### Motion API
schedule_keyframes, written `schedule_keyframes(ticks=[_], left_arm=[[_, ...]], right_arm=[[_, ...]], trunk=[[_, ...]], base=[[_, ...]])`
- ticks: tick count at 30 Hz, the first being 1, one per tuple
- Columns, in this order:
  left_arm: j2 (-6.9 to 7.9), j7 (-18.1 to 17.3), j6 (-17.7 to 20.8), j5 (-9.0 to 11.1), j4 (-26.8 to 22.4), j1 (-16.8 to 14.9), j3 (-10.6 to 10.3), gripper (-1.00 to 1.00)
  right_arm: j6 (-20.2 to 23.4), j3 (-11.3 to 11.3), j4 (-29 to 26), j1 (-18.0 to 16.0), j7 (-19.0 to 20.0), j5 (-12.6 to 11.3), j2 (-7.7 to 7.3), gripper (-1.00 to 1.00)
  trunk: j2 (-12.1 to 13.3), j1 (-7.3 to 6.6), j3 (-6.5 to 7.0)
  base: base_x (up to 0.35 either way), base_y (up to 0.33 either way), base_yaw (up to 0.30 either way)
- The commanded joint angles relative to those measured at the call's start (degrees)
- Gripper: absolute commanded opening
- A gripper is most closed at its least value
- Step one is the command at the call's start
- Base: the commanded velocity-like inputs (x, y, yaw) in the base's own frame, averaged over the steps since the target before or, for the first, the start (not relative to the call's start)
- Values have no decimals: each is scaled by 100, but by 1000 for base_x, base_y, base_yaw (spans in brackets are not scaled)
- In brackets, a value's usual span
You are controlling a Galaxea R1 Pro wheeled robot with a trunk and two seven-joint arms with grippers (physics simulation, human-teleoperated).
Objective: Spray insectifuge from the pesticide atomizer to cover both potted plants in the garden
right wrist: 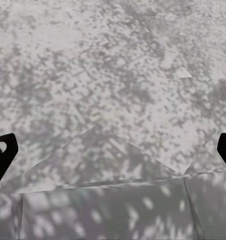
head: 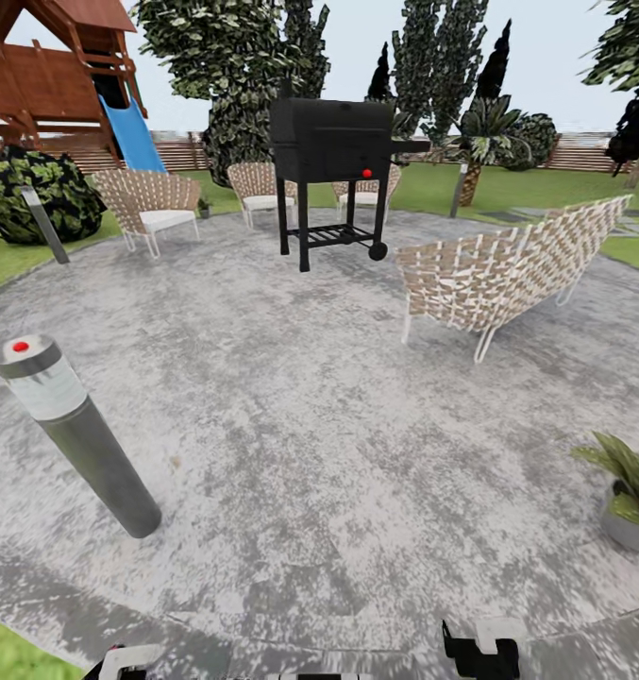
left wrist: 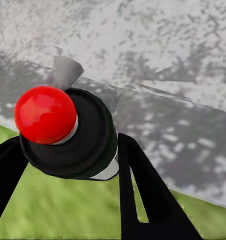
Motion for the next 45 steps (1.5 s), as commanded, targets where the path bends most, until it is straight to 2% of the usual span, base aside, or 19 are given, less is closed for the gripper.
schedule_keyframes(ticks=[1, 9, 31, 45], left_arm=[[-4, 16, -29, -59, 9, -7, 36, -100], [-73, -11, -46, -62, 10, -7, 35, -100], [-72, 1, -39, -58, 9, -6, 36, -100], [-67, 10, -35, -58, 9, -7, 36, -100]], right_arm=[[-9, 51, -1, 0, -24, -34, 0, 100], [-9, 51, 4, 0, -24, -33, 3, 100], [-9, 51, 4, 0, -24, -33, 5, 100], [-9, 51, 4, 0, -24, -33, 6, 100]], trunk=[[-2, -1, -4], [-2, -1, -4], [-2, -1, -4], [-2, -1, -4]], base=[[0, 0, 279], [-20, 11, 279], [-253, 214, 279], [-16, 14, 279]])
